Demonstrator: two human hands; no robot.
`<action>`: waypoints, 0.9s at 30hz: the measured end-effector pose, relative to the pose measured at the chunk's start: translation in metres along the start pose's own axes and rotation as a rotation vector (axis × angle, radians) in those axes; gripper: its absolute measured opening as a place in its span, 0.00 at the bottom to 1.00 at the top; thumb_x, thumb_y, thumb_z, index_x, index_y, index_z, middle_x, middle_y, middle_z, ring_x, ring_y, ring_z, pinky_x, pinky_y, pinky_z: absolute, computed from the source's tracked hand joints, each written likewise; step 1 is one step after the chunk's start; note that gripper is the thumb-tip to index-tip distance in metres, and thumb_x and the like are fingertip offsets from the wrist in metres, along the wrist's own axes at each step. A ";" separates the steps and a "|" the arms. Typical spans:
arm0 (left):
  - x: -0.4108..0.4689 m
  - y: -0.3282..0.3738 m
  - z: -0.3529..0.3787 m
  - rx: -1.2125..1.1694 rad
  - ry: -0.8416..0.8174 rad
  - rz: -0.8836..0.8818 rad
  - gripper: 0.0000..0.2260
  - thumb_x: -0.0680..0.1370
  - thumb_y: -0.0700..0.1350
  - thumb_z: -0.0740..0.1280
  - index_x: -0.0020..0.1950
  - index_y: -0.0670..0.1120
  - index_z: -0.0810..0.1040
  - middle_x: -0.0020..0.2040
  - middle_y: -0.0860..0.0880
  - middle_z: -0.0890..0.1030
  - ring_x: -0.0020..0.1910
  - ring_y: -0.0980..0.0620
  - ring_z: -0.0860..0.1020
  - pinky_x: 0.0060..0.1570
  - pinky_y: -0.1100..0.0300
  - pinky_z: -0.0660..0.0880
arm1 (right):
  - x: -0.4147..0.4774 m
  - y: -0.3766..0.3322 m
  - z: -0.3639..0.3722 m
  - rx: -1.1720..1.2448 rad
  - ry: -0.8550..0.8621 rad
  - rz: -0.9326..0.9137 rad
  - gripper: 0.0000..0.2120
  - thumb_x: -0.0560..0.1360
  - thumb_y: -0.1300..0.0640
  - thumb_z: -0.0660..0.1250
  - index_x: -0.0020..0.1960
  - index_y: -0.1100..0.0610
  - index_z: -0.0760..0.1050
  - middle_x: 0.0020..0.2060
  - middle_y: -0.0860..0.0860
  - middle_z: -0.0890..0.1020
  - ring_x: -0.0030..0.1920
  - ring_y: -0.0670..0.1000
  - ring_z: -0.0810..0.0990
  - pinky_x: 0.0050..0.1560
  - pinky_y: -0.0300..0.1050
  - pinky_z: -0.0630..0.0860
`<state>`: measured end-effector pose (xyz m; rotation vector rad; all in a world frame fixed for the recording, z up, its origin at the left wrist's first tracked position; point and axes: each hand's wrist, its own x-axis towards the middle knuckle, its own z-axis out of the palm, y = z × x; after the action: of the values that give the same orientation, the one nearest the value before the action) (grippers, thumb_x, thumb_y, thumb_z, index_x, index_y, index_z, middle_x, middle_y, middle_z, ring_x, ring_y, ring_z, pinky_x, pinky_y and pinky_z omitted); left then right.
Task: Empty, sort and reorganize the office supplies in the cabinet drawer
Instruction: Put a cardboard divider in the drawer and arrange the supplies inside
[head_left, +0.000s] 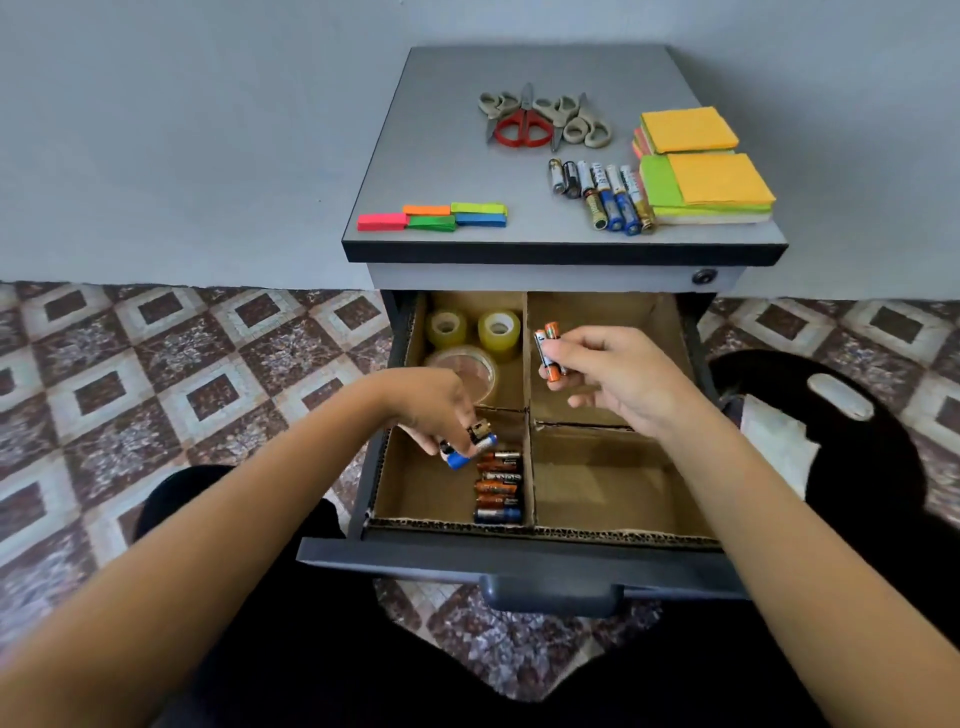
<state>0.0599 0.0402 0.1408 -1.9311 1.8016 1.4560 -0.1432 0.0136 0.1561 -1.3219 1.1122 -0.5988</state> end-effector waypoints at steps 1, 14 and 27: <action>0.003 -0.001 0.005 0.062 -0.017 -0.010 0.15 0.74 0.42 0.71 0.59 0.40 0.77 0.45 0.53 0.76 0.43 0.54 0.78 0.42 0.65 0.79 | -0.002 0.008 0.001 -0.031 0.021 0.001 0.06 0.75 0.55 0.67 0.40 0.54 0.80 0.36 0.49 0.83 0.37 0.45 0.80 0.36 0.39 0.74; 0.021 -0.006 0.044 0.616 -0.288 0.025 0.10 0.75 0.44 0.67 0.55 0.43 0.78 0.39 0.53 0.73 0.44 0.51 0.72 0.43 0.60 0.70 | -0.010 0.055 0.017 -0.145 0.273 -0.169 0.03 0.75 0.55 0.68 0.42 0.50 0.78 0.36 0.48 0.81 0.36 0.44 0.78 0.33 0.37 0.75; 0.028 -0.022 0.042 0.525 -0.250 0.106 0.12 0.74 0.43 0.68 0.57 0.46 0.79 0.46 0.53 0.77 0.46 0.53 0.74 0.48 0.59 0.72 | 0.001 0.066 0.014 -0.120 0.263 -0.147 0.01 0.75 0.56 0.68 0.45 0.52 0.78 0.35 0.47 0.80 0.35 0.43 0.78 0.28 0.35 0.72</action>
<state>0.0509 0.0541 0.0882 -1.3575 1.9382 1.0461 -0.1457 0.0330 0.0916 -1.4666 1.2867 -0.8441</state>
